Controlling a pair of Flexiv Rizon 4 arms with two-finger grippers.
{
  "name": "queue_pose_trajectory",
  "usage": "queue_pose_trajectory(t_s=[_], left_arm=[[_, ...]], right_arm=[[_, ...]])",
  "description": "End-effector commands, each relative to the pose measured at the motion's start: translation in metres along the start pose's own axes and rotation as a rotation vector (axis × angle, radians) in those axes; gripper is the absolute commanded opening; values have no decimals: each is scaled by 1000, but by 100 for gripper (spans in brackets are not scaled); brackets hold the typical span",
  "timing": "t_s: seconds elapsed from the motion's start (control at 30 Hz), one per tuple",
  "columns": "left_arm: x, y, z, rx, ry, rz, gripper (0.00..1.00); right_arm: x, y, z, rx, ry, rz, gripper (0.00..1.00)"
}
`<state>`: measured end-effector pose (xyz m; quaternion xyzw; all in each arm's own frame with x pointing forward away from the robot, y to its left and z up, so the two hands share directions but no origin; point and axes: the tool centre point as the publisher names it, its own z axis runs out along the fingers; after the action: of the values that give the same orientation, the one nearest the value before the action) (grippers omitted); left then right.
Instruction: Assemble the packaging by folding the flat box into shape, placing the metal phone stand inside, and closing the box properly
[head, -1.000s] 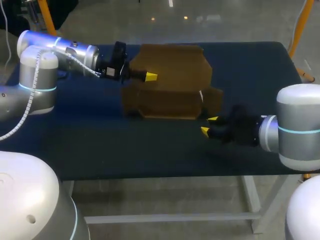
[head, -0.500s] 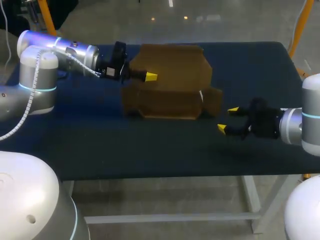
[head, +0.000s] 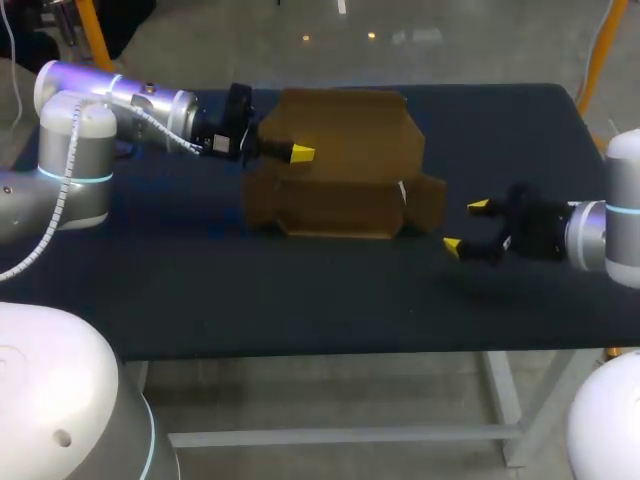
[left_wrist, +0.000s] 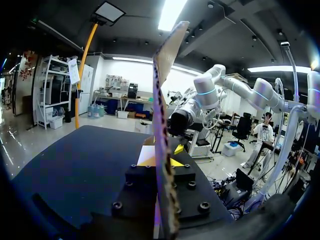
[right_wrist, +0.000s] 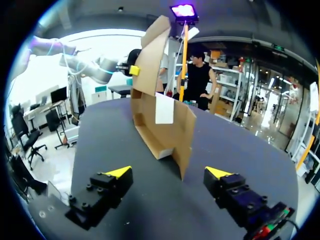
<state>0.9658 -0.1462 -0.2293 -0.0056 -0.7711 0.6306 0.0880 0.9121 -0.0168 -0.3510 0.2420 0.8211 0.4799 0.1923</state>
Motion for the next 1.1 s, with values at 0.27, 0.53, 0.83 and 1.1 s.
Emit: queue_pose_trajectory(t_s=[0.27, 0.53, 0.83, 1.1], left_arm=[[0, 2, 0, 1, 2, 1, 0], [0, 2, 0, 1, 2, 1, 0], [0, 2, 0, 1, 2, 1, 0], [0, 2, 0, 1, 2, 1, 0]], right_arm=[[-33, -1, 41, -8, 29, 1, 100], [-35, 7, 68, -15, 54, -21, 85], [-34, 11, 85, -11, 64, -31, 45], [-30, 12, 87, -17, 63, -23, 28]])
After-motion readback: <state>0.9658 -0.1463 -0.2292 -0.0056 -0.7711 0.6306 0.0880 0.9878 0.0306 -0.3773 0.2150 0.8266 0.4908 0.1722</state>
